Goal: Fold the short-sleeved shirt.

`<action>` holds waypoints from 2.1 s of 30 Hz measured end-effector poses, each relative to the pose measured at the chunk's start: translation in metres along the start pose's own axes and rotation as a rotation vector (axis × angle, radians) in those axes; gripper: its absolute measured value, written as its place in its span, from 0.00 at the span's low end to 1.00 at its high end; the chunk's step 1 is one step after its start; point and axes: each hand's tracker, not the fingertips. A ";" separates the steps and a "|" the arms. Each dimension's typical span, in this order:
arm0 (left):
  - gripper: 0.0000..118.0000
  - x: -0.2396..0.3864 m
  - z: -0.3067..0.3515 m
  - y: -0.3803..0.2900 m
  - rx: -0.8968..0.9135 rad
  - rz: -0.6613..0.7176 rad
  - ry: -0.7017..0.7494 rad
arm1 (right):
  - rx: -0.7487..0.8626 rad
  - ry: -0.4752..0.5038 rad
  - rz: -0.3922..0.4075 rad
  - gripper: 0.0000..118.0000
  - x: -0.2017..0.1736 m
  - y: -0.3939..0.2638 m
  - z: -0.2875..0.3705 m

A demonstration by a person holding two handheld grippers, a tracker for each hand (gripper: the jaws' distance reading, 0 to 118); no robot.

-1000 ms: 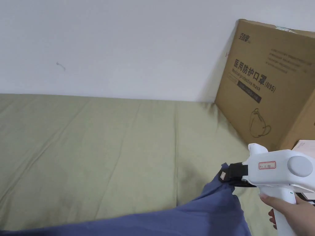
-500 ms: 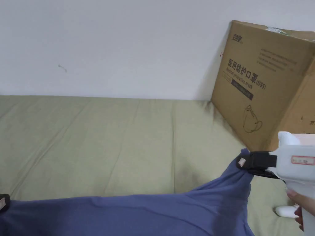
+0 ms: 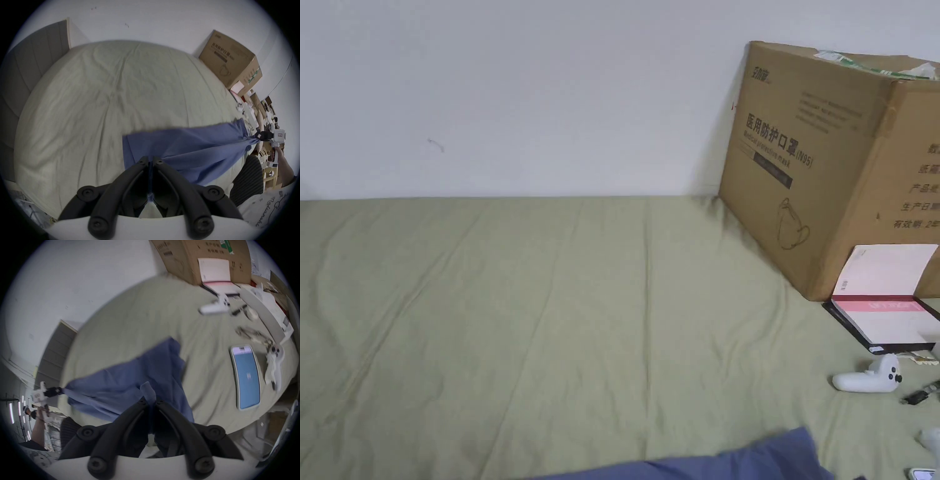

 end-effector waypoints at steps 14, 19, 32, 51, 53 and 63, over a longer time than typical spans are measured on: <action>0.86 0.032 0.043 -0.006 0.269 0.080 -0.067 | 0.304 0.053 0.126 0.99 -0.036 0.016 0.087; 0.86 0.092 0.084 0.001 0.653 0.061 0.009 | 0.692 0.137 0.179 0.98 -0.111 -0.002 0.056; 0.00 0.152 0.066 -0.002 0.912 -0.002 0.147 | 1.067 -0.063 0.377 0.00 -0.179 -0.015 0.048; 0.99 -0.126 -0.020 -0.026 0.060 0.653 -0.535 | 0.776 -0.023 0.405 0.00 -0.188 -0.001 0.014; 1.00 -0.140 -0.033 -0.030 0.064 0.714 -0.582 | 0.749 -0.018 0.407 0.00 -0.193 -0.001 0.011; 1.00 -0.068 -0.088 -0.039 0.005 0.766 -1.036 | 0.680 -0.030 0.437 0.00 -0.212 0.013 0.009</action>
